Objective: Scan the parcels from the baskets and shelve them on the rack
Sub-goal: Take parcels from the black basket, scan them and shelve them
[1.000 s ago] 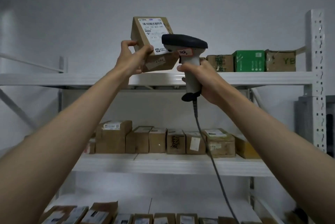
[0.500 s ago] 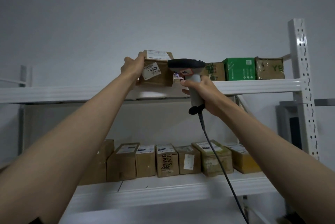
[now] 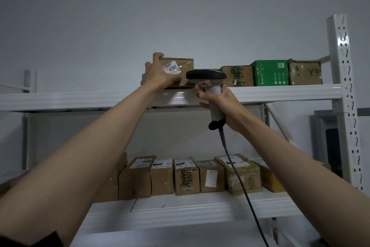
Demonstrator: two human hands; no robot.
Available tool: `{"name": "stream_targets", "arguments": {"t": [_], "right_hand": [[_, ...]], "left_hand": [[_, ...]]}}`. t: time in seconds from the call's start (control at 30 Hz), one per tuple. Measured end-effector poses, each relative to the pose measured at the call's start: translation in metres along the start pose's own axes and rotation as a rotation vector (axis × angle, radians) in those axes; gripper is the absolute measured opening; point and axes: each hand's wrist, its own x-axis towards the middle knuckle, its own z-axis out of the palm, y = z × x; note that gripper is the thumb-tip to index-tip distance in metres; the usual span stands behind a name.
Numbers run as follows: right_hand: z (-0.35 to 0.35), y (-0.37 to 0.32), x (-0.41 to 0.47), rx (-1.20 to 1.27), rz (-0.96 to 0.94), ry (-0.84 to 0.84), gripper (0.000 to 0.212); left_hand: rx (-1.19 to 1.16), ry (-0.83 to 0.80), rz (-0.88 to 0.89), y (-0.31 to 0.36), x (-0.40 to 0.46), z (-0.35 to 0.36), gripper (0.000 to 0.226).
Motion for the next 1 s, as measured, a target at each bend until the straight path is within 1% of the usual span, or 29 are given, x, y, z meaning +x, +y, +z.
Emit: {"name": "stream_targets", "arguments": {"t": [0.13, 0.27, 0.37, 0.43, 0.53, 0.6, 0.67, 0.8, 0.83, 0.9, 1.0], "right_hand": [[-0.004, 0.001, -0.007, -0.002, 0.004, -0.001, 0.03], [-0.006, -0.004, -0.019, 0.02, -0.013, -0.005, 0.03], [0.0, -0.009, -0.03, 0.07, -0.012, -0.043, 0.028], [0.011, -0.013, -0.038, 0.1, -0.002, -0.096, 0.028], [0.035, -0.017, -0.049, 0.114, 0.036, -0.158, 0.033], [0.055, -0.019, -0.058, 0.105, 0.069, -0.205, 0.037], [0.077, -0.02, -0.069, 0.081, 0.095, -0.262, 0.036], [0.114, -0.018, -0.108, 0.116, 0.147, -0.383, 0.021], [0.12, -0.017, -0.121, 0.137, 0.167, -0.409, 0.021], [0.129, -0.011, -0.148, 0.159, 0.213, -0.449, 0.029], [0.134, 0.005, -0.195, 0.188, 0.301, -0.488, 0.036]], "left_hand": [[0.029, -0.038, -0.005, -0.009, 0.009, 0.013, 0.093], [0.065, -0.07, -0.039, -0.016, 0.013, 0.022, 0.101], [0.093, -0.042, -0.033, -0.02, 0.007, 0.014, 0.104], [0.128, 0.045, 0.003, -0.027, -0.006, -0.002, 0.094], [0.182, 0.178, 0.048, -0.047, -0.041, -0.037, 0.067], [0.203, 0.235, 0.042, -0.06, -0.073, -0.063, 0.054], [0.26, 0.267, 0.019, -0.071, -0.109, -0.09, 0.046], [0.382, 0.217, -0.068, -0.087, -0.19, -0.139, 0.04], [0.417, 0.199, -0.085, -0.09, -0.212, -0.149, 0.039], [0.47, 0.163, -0.128, -0.093, -0.253, -0.165, 0.035], [0.468, 0.091, -0.204, -0.096, -0.312, -0.173, 0.031]]}}
